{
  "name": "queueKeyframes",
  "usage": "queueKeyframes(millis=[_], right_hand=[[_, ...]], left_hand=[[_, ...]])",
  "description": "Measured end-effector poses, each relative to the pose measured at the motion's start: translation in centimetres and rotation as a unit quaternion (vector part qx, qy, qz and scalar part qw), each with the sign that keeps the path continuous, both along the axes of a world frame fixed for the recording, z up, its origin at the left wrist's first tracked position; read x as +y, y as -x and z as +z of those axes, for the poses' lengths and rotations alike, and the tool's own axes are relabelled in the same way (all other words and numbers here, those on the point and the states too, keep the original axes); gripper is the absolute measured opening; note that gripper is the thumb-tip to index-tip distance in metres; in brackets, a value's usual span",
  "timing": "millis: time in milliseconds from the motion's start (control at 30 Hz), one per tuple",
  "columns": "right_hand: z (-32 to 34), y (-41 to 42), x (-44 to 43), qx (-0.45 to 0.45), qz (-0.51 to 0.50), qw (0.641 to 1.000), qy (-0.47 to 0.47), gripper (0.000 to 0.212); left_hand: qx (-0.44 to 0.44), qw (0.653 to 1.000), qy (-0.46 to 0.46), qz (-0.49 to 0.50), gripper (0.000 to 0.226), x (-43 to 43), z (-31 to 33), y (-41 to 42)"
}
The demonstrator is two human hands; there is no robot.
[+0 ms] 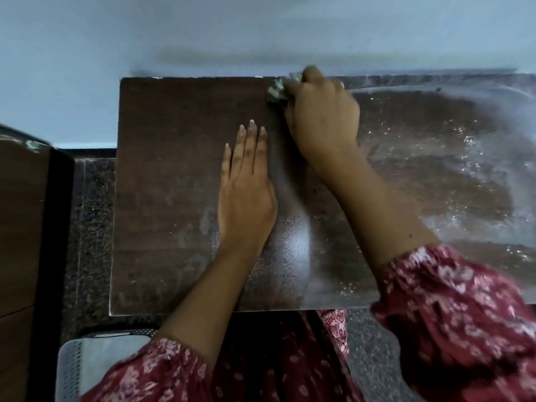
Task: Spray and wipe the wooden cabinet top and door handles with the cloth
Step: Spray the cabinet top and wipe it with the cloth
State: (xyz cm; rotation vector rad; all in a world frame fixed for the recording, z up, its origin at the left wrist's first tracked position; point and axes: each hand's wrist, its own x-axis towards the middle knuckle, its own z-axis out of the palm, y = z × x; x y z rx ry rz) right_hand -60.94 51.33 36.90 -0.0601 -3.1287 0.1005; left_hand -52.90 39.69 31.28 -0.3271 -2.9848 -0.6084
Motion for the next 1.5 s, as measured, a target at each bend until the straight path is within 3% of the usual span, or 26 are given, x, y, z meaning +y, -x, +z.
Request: queueKeyframes(millis=[167,300,500,767,1067,1167,1500], right_hand=[[0.0,-8.6,-0.7,0.007,-0.007,1.000,-0.013,0.031],[0.0,-15.5,-1.4,-0.022,-0.014,1.000,0.013,0.043],[0.7,-22.9,-2.2,-0.072,-0.016,0.995,0.062,0.048],[0.6,-28.2,-0.4,-0.067,0.006,0.996,0.064,0.038],[1.5,-23.2,1.5,-0.064,0.031,0.996,0.050,0.038],[1.3,-19.9,1.7,-0.051,0.039,0.997,0.052,0.027],[0.6,-5.2,2.2,-0.017,0.025,1.000,-0.004,0.035]], left_hand=[[0.001,1.000,-0.024,-0.003,0.056,0.0,0.2,0.0],[0.014,0.999,-0.036,-0.008,0.054,0.0,0.0,-0.1],[0.013,0.992,-0.122,-0.021,0.042,-0.3,0.5,-0.9],[-0.061,0.994,-0.064,-0.070,0.048,0.1,1.6,-9.4],[-0.082,0.995,0.035,-0.054,0.052,0.3,1.1,-9.8],[-0.087,0.994,0.042,-0.060,0.055,0.3,1.2,-9.9],[-0.095,0.993,0.038,-0.054,0.054,0.4,1.0,-9.8]])
